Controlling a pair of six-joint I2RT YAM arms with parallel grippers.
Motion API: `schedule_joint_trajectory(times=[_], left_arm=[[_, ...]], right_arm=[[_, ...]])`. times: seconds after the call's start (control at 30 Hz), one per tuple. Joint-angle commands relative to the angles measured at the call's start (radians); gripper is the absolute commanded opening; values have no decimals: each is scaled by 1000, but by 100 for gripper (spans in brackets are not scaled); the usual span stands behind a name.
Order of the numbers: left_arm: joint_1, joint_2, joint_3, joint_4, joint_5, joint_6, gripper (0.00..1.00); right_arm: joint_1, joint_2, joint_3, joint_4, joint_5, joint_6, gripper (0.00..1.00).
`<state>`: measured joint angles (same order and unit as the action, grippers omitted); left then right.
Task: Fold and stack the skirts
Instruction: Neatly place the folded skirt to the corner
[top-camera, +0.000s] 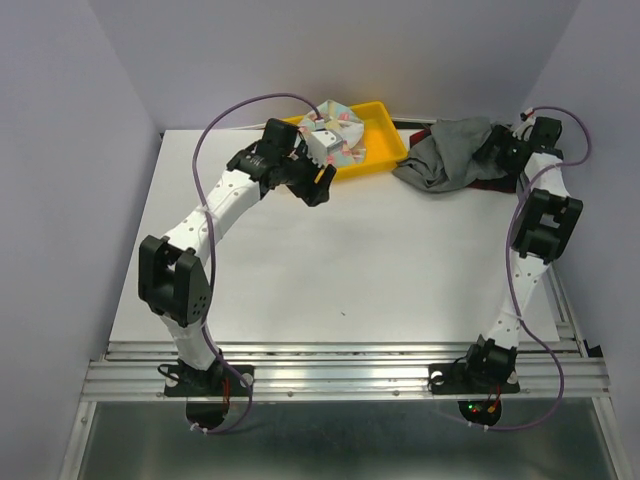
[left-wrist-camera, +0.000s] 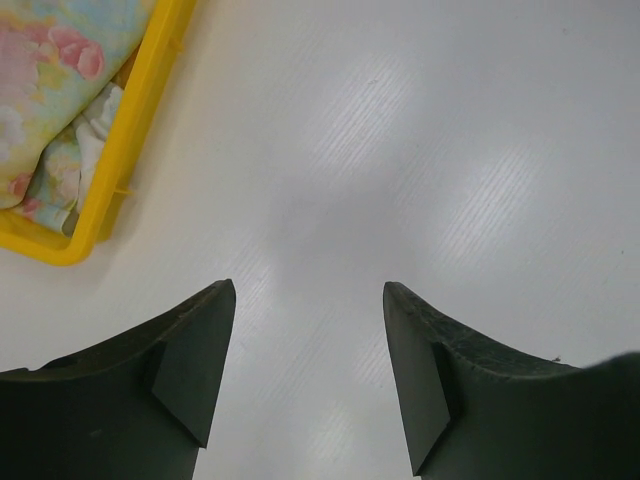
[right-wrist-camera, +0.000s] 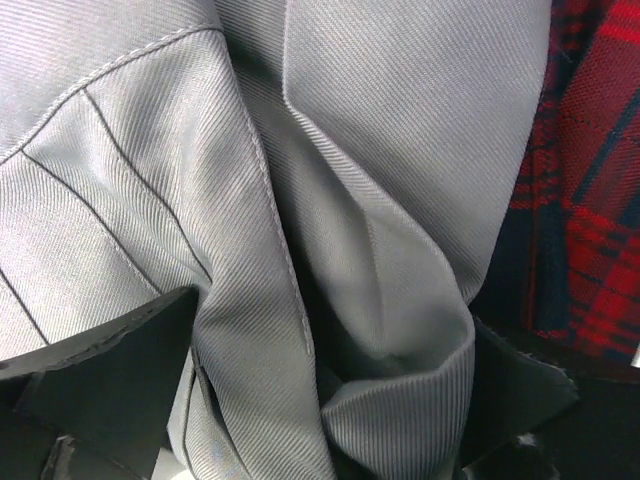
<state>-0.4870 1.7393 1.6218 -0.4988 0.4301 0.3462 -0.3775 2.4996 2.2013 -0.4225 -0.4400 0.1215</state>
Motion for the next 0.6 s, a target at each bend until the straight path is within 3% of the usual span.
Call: schedule_joint_trajectory(times=[0.0, 0.3, 0.4, 0.57], left_arm=[[51, -14, 67, 22, 61, -55, 73], [151, 31, 153, 71, 15, -187, 73], [168, 49, 155, 103, 29, -200, 73], [168, 69, 148, 164, -34, -233, 71]], right_arm=[[-8, -120, -21, -30, 52, -54, 100], [3, -353, -181, -15, 141, -154, 100], [14, -470, -312, 55, 39, -177, 99], [126, -522, -373, 25, -48, -250, 77]])
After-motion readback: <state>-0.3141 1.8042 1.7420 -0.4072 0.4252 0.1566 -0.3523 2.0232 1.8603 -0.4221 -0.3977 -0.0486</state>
